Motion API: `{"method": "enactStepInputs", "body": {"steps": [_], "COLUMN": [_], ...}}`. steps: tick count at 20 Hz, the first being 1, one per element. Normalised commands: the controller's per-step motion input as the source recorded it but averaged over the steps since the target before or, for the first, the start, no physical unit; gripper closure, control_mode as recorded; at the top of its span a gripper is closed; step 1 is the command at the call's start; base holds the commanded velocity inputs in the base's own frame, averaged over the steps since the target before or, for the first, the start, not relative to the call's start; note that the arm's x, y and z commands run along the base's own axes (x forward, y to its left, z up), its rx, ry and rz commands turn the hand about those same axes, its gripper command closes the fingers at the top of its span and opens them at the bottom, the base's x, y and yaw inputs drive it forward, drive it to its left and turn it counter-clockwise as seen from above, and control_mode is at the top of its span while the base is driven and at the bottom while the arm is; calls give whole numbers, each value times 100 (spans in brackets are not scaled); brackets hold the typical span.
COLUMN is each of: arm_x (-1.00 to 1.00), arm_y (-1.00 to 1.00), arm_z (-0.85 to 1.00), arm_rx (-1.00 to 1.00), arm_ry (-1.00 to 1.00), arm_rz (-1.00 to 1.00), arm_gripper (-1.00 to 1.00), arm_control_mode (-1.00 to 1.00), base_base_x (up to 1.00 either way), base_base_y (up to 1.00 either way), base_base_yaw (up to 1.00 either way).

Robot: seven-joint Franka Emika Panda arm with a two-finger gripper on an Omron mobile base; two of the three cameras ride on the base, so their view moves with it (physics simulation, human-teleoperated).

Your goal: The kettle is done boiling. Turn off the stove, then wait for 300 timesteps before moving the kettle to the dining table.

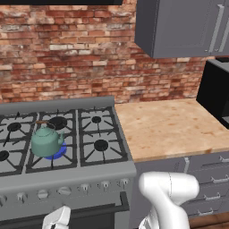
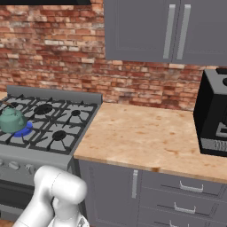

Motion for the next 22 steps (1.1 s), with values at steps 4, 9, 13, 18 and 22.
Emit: {"method": "enactStepInputs", "body": {"steps": [4, 9, 13, 18, 22], "arm_x": [18, 23, 13, 17, 11], "arm_y": [-8, -6, -4, 0, -1], "arm_z": [0, 0, -3, -16, -16], "arm_rx": [0, 0, 0, 0, 0], "arm_ry": [0, 0, 0, 0, -3], "arm_rz": [0, 0, 0, 0, 0], "arm_gripper": [-100, -100, -100, -100, -100], "arm_control_mode": [-100, -100, -100, -100, -100], "base_base_x": [0, 0, 0, 0, 0], "base_base_y": [0, 0, 0, 0, 0], "base_base_yaw": [0, 0, 0, 0, 0]}}
